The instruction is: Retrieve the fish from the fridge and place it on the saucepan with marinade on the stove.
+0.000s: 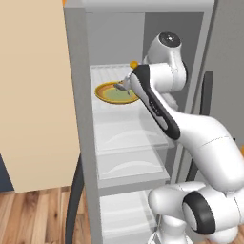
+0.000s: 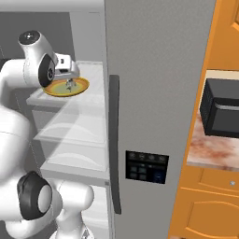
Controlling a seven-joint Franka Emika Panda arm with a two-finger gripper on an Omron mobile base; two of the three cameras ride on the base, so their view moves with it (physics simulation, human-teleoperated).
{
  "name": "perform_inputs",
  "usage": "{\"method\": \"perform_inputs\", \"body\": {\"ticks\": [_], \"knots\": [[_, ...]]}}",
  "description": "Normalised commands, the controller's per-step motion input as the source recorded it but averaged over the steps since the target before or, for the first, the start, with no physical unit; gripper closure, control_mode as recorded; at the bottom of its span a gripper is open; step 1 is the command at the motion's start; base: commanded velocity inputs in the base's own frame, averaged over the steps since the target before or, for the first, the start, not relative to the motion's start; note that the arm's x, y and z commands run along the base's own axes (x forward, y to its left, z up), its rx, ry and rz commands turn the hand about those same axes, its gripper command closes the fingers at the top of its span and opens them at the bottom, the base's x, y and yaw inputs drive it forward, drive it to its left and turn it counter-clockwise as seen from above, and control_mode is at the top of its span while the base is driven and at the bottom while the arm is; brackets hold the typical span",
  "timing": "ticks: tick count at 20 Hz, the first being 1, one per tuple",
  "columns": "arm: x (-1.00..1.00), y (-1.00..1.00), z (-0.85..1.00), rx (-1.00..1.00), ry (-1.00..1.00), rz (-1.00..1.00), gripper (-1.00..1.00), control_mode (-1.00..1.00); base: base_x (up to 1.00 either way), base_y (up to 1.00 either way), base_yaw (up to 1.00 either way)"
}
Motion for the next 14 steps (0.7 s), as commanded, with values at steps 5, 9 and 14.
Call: {"method": "perform_inputs", "body": {"ticks": [5,9,14], "knots": [[0.50,0.14,-0.30,-0.01,0.00,0.01,-1.00,-1.00,0.00,0.00,0.00],[0.41,0.22,-0.21,-0.01,0.00,0.01,-1.00,-1.00,0.00,0.00,0.00],[0.47,0.20,-0.07,0.00,0.00,0.00,-1.00,-1.00,0.00,0.00,0.00]]}}
